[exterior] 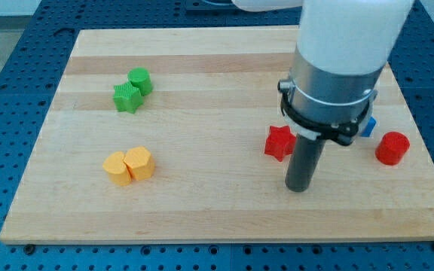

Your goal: Push the red star to the center to the board

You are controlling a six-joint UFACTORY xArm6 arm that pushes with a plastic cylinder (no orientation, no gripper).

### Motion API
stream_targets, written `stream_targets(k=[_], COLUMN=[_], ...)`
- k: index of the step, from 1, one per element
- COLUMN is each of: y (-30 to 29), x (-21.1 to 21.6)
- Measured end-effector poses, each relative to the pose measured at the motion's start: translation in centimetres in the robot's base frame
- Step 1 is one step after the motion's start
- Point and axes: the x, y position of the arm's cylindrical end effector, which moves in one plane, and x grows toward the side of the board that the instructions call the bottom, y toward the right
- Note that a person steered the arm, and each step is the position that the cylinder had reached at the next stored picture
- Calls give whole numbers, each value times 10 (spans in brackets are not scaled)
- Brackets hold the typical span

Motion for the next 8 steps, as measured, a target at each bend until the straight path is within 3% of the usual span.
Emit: stream_targets(k=[3, 8], y=[-5, -97], x=[-78, -116])
